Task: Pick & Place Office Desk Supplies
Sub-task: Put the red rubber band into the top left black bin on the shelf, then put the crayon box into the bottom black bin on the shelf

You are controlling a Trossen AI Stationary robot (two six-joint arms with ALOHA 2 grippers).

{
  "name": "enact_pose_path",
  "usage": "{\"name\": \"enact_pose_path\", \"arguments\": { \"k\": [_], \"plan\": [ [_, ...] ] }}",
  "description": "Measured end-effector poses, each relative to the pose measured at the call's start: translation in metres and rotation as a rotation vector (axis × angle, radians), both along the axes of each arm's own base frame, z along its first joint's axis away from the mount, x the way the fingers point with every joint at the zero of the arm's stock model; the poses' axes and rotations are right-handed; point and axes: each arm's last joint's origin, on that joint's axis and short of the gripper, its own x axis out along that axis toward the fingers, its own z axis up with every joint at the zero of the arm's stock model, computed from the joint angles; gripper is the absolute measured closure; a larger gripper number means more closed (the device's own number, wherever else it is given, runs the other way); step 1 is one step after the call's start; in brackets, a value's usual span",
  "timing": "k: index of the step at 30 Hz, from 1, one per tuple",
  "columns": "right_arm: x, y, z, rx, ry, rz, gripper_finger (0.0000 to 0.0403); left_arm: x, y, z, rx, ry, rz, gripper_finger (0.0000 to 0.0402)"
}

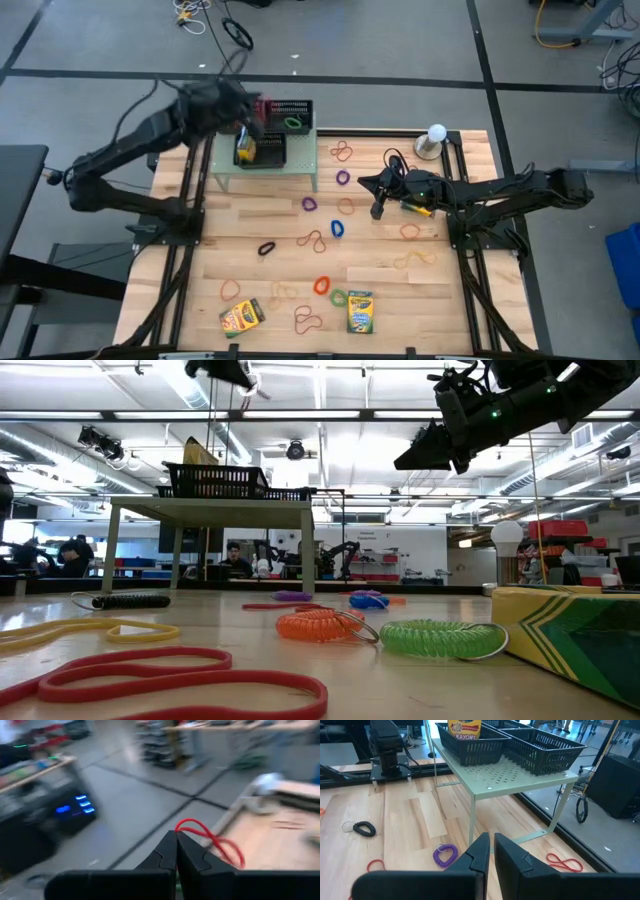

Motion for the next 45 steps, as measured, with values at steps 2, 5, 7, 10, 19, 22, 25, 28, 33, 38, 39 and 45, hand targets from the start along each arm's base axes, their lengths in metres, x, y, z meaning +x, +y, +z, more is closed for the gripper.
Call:
{"name": "enact_pose_path", "arguments": {
  "k": [2,5,7,10,19,22,25,28,33,38,39,45],
  "plan": [
    [0.000,0.000,0.000,0.000,0.000,0.000,0.0366,-0.010,0.018,-0.007,-0.027,0.033,0.060,0.0398],
    [0.000,0.000,0.000,0.000,0.000,0.000,0.0366,-0.021,0.043,-0.028,-0.084,0.079,0.111,0.0398],
    [0.000,0.000,0.000,0.000,0.000,0.000,0.0366,-0.027,0.057,-0.043,-0.086,0.103,0.152,0.0398],
    [0.000,0.000,0.000,0.000,0.000,0.000,0.0366,-0.034,0.074,-0.059,-0.060,0.091,0.195,0.0398],
    [0.000,0.000,0.000,0.000,-0.001,0.000,0.0366,-0.052,0.091,-0.095,-0.149,0.150,0.245,0.0398],
    [0.000,0.000,0.000,0.000,-0.001,0.000,0.0366,-0.054,0.093,-0.105,-0.172,0.162,0.257,0.0398],
    [0.000,0.000,0.000,0.000,-0.001,0.000,0.0366,-0.059,0.095,-0.109,-0.192,0.156,0.308,0.0393],
    [0.000,0.000,0.000,0.000,-0.001,0.000,0.0366,-0.060,0.096,-0.109,-0.198,0.156,0.322,0.0375],
    [0.000,0.000,0.000,0.000,-0.001,0.000,0.0366,-0.059,0.094,-0.100,-0.193,0.173,0.296,0.0327],
    [0.000,0.000,0.000,0.000,-0.001,0.000,0.0366,-0.057,0.093,-0.094,-0.186,0.167,0.285,0.0287],
    [0.000,0.000,0.000,0.000,-0.001,0.000,0.0366,-0.057,0.093,-0.094,-0.187,0.166,0.282,0.0282],
    [0.000,0.000,0.000,0.000,-0.001,0.000,0.0366,-0.055,0.091,-0.094,-0.183,0.161,0.278,0.0260]
  ]
}}
